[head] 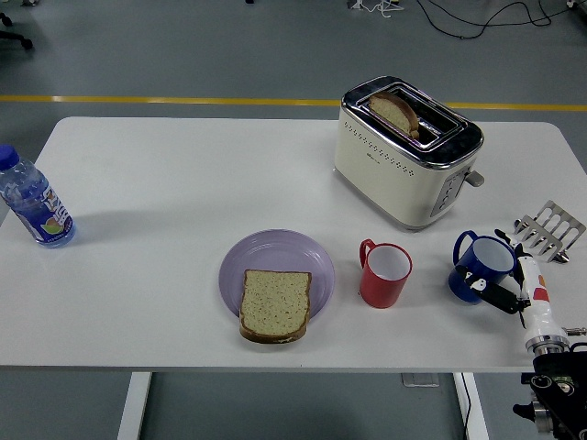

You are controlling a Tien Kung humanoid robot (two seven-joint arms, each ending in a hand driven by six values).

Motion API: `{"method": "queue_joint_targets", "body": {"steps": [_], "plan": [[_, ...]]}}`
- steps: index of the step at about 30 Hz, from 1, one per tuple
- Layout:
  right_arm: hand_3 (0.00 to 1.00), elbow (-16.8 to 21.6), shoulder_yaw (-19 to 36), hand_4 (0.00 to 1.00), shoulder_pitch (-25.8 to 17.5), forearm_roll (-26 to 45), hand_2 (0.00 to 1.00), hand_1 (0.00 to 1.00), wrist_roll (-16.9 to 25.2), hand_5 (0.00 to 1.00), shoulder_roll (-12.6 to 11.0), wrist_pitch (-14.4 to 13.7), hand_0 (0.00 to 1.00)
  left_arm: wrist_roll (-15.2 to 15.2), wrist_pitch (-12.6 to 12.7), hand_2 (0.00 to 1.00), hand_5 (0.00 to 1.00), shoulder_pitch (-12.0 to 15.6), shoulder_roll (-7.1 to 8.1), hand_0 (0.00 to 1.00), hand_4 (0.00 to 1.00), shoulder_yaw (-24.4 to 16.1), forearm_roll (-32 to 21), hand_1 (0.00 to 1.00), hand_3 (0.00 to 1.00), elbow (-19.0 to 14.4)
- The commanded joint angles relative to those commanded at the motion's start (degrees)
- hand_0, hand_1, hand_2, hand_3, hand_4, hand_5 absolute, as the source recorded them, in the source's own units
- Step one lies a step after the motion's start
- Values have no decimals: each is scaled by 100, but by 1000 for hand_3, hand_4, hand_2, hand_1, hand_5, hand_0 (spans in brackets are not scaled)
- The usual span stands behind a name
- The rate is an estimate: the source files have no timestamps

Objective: Pick up the cup,pour liquid into bread,place the cup on the desk

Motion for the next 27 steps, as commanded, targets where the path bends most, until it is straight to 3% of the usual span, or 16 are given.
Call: {"method": "queue_joint_targets", "body": {"steps": [2, 3, 14, 15, 27], "plan": [[934, -2, 5, 867, 0, -25, 857, 631, -15, 2, 0, 11, 665, 1, 0, 740, 998, 1, 0, 669, 398, -2, -6, 737, 634, 1], [987, -2, 6, 883, 0, -28, 886, 677, -17, 2, 0, 12, 713, 1, 0, 740, 998, 1, 0, 670, 398, -2, -6, 738, 635, 1], [998, 6, 43, 899, -9, -137, 912, 718, -79, 2, 3, 62, 761, 3, -2, 739, 998, 2, 0, 670, 398, 3, -1, 738, 635, -2], [998, 10, 46, 939, -10, -143, 939, 793, -79, 2, 2, 67, 832, 3, -3, 740, 998, 2, -1, 669, 398, 3, 0, 738, 635, -2], [998, 229, 255, 945, -103, -264, 959, 827, -121, 2, -4, 110, 881, 1, -11, 740, 998, 2, -2, 669, 397, -8, 4, 738, 634, -2]]}}
